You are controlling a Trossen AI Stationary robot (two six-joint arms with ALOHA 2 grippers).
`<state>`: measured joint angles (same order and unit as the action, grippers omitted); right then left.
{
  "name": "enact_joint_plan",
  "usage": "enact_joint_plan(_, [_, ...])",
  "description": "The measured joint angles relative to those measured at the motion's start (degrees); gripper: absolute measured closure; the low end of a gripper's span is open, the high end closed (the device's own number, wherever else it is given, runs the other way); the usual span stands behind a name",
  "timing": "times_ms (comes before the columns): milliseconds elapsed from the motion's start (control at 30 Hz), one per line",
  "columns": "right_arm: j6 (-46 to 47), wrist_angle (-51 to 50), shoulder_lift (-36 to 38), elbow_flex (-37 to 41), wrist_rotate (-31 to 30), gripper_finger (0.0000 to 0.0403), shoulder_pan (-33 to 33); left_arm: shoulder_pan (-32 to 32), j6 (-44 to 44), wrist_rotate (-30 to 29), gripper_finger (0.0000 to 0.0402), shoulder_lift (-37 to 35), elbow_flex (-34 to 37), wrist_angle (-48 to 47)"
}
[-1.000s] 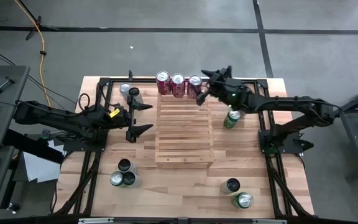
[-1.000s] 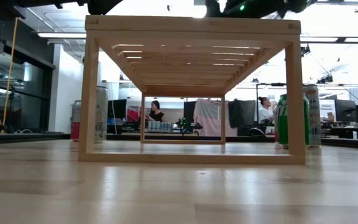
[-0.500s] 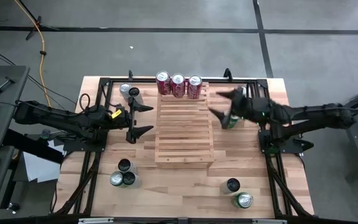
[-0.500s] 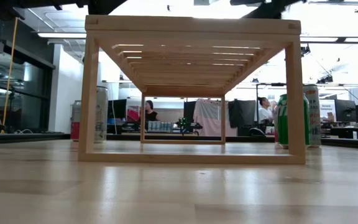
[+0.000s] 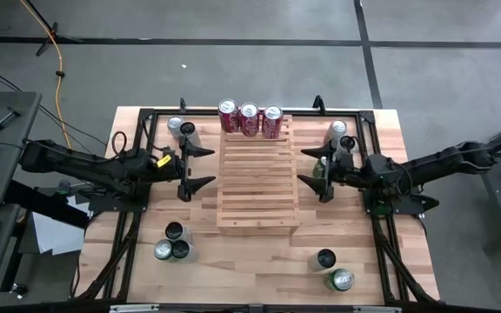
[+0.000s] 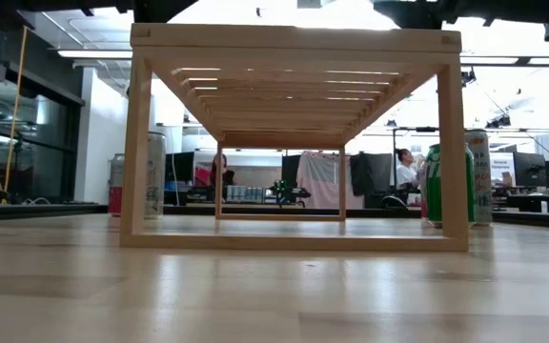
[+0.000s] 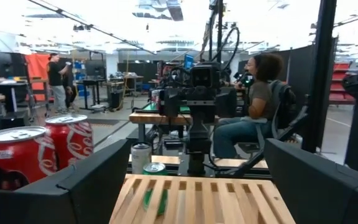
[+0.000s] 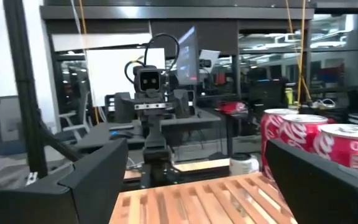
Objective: Place canned beverage on shelf
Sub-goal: Put the top left tropical celsius soda can on the shelf
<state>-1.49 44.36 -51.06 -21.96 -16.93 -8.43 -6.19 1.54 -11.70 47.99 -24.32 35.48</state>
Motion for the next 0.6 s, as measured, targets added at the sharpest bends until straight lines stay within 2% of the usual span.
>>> enact_joint_plan(167, [0.0, 0.1, 0.0, -0.9, 1.0, 0.0036, 0.0, -4.8, 0.9, -7.3, 0.0038, -0.1, 0.0, -0.7])
enact_joint_plan(333, [0.2, 0.1, 0.0, -0.9, 1.0, 0.0036, 0.0, -11.0, 6.1, -16.5, 0.0038, -2.9, 0.0, -2.7])
enact_joint_plan(500, [0.9, 0.0, 0.0, -0.9, 1.0, 0.0036, 0.0, -15.1, 8.5, -30.0, 0.0038, -7.2, 0.0, -7.3])
enact_joint_plan(600, [1.5, -0.3, 0.0, -0.9, 1.0, 0.0036, 0.0, -15.4, 7.4, -43.3, 0.0038, -8.7, 0.0, -11.5])
